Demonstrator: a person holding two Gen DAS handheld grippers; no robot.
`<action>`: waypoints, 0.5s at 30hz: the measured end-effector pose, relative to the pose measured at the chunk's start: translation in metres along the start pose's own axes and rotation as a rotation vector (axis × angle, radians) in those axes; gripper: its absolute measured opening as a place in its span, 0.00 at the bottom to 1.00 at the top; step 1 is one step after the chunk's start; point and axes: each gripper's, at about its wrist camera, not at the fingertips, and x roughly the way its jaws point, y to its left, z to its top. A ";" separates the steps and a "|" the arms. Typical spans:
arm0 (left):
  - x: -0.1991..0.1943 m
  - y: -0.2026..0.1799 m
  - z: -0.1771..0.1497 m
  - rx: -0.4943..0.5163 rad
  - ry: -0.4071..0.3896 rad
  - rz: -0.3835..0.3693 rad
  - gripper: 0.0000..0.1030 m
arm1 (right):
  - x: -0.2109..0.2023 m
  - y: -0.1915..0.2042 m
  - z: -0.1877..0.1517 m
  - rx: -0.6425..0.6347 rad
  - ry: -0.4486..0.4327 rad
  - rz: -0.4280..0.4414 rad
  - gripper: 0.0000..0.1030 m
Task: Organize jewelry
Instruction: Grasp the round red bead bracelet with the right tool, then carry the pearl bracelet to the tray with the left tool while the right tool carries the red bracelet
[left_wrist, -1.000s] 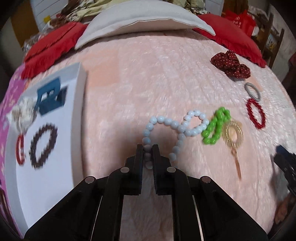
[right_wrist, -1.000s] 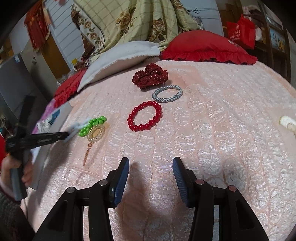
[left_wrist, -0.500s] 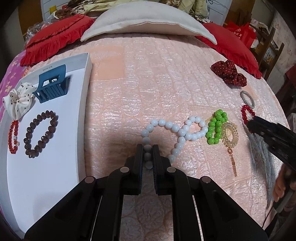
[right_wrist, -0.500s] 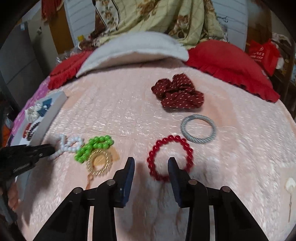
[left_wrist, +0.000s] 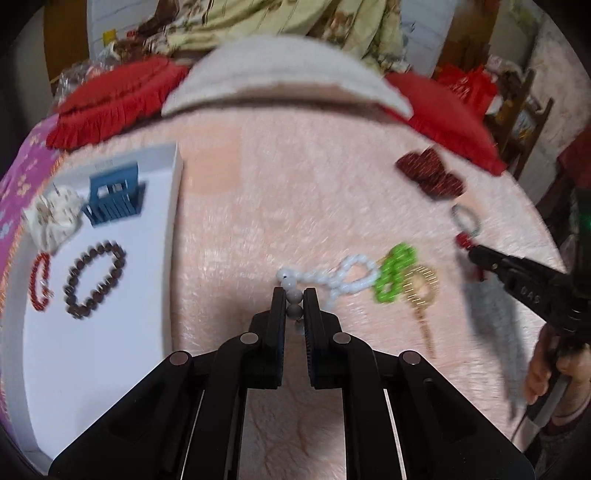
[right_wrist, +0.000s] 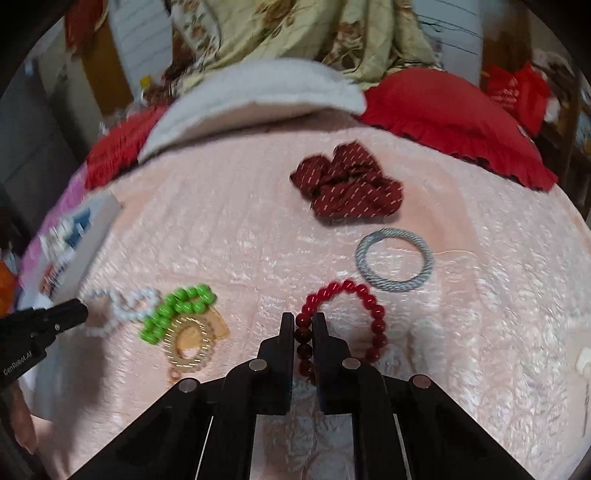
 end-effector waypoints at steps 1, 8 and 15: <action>-0.014 -0.002 0.002 0.006 -0.024 -0.011 0.08 | -0.010 -0.002 0.001 0.013 -0.015 0.013 0.08; -0.088 -0.002 0.008 0.019 -0.126 -0.037 0.08 | -0.063 0.008 0.002 0.032 -0.072 0.087 0.08; -0.143 0.022 -0.004 0.011 -0.179 0.011 0.08 | -0.100 0.056 -0.001 -0.026 -0.103 0.153 0.08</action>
